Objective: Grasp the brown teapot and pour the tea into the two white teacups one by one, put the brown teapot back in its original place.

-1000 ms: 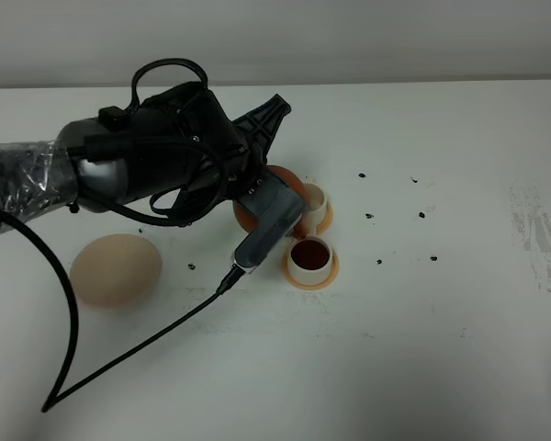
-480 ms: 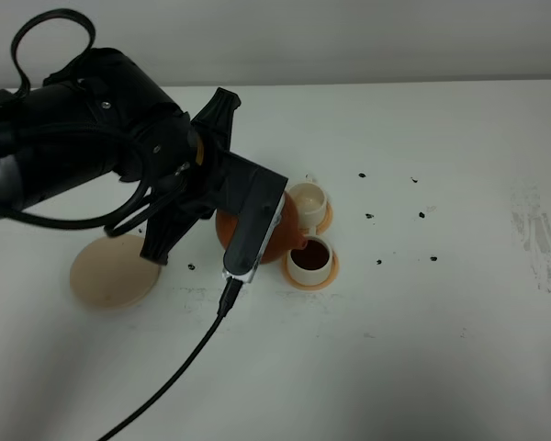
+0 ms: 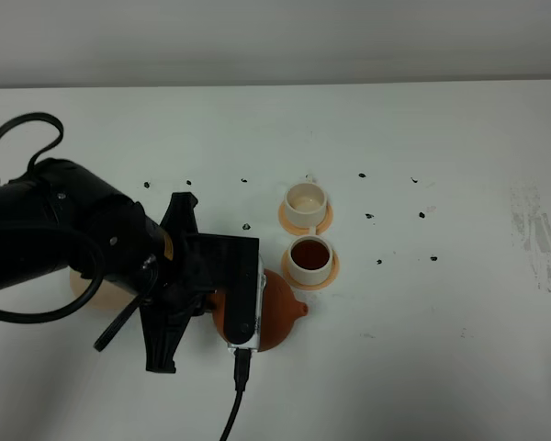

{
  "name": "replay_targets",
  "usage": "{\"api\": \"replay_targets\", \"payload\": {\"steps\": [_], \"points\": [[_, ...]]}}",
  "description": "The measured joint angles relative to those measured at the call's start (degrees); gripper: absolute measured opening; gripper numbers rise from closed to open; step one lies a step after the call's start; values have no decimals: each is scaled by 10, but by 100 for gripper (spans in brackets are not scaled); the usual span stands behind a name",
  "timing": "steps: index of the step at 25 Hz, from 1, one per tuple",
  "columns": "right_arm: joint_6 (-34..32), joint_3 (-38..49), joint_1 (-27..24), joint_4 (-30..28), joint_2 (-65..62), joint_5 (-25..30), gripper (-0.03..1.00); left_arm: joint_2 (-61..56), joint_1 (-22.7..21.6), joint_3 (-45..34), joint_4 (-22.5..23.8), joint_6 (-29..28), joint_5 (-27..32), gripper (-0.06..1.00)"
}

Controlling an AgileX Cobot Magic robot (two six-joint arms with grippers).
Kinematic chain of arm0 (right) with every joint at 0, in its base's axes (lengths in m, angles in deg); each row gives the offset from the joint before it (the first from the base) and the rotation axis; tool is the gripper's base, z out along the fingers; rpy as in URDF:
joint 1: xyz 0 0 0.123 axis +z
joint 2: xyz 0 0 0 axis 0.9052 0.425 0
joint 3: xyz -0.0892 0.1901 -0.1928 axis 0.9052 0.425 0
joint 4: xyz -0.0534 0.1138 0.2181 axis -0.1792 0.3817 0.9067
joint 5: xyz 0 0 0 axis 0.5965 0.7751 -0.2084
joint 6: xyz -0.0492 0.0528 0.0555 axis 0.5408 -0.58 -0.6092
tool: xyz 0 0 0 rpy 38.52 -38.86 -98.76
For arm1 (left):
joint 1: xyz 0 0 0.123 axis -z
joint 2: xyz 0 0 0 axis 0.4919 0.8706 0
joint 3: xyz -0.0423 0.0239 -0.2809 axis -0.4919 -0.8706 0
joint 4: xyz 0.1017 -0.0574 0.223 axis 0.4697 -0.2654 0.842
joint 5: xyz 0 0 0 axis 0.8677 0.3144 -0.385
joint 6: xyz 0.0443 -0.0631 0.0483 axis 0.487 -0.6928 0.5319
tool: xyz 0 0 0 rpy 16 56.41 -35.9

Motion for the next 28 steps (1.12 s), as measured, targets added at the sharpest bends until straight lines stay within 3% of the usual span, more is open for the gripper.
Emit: {"api": "replay_targets", "payload": {"steps": [9, 16, 21, 28], "points": [[0, 0, 0, 0, 0, 0, 43, 60, 0, -36, -41, -122, -41, 13], [0, 0, 0, 0, 0, 0, 43, 59, -1, -36, -47, -139, -55, 13], [0, 0, 0, 0, 0, 0, 43, 10, -11, -27, 3, -146, -54, 13], [0, 0, 0, 0, 0, 0, 43, 15, -63, 74, 82, -157, -40, 13]]}}
